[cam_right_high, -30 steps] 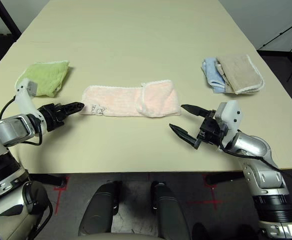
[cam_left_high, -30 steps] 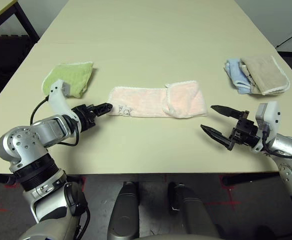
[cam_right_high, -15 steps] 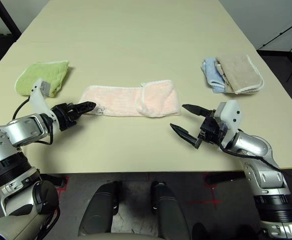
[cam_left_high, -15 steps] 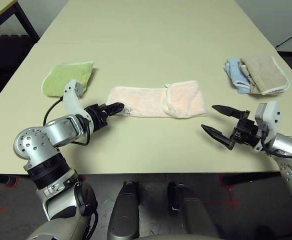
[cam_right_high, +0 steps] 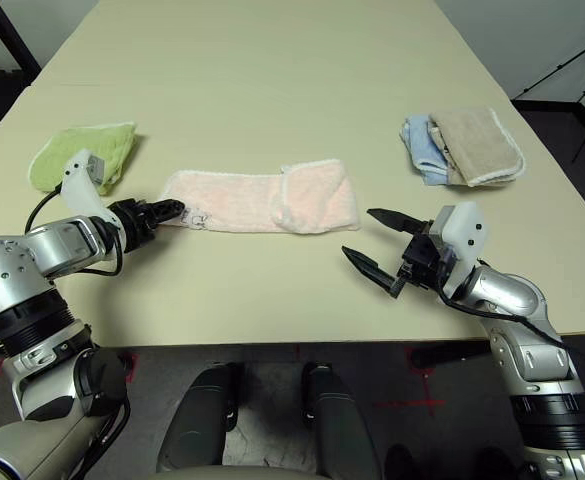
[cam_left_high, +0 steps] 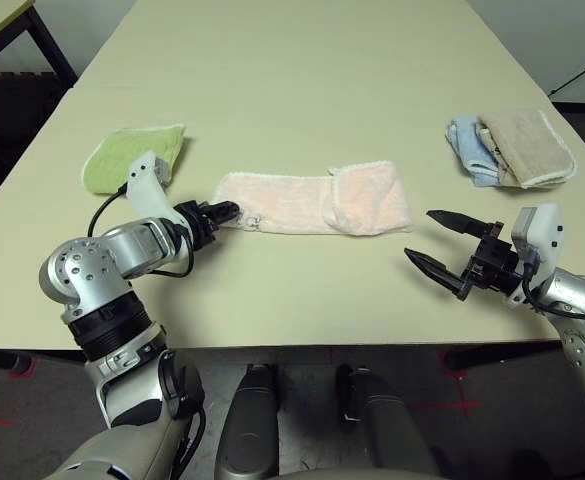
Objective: Fold the towel and set it aside.
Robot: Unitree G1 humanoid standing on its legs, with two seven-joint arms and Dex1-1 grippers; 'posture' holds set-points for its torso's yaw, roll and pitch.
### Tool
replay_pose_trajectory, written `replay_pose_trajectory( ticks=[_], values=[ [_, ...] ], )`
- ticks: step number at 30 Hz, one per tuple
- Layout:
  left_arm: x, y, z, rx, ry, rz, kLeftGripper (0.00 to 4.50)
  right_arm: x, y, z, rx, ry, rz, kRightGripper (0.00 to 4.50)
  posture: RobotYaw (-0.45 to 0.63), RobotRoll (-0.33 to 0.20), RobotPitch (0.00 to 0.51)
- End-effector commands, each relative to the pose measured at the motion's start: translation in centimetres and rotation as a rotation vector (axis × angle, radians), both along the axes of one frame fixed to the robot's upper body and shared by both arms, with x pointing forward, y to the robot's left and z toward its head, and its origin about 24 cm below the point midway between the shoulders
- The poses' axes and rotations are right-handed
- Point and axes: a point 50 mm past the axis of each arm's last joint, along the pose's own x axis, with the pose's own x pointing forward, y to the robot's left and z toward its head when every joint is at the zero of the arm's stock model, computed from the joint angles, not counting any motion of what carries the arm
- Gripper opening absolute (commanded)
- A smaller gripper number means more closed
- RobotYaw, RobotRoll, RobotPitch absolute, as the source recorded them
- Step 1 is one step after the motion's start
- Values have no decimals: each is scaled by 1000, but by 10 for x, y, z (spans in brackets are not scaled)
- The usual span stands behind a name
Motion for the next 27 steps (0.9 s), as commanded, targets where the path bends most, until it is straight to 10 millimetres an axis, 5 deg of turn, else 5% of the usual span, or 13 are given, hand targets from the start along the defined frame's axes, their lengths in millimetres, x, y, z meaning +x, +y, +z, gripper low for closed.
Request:
replay_pose_trajectory(
  ticks=[1,3,27],
  values=[
    [1,-6,1,16,-2,-32,744,0,-4,4,-2,-13,-20,4500,196,0,181],
    [2,-11,6,16,-23,-60,11,1,-4,4,-1,-15,-22,4500,195,0,180],
    [7,-95,77,-145,-285,-448,11,3,-4,3,-2,-19,-39,4500,171,0,182]
  ],
)
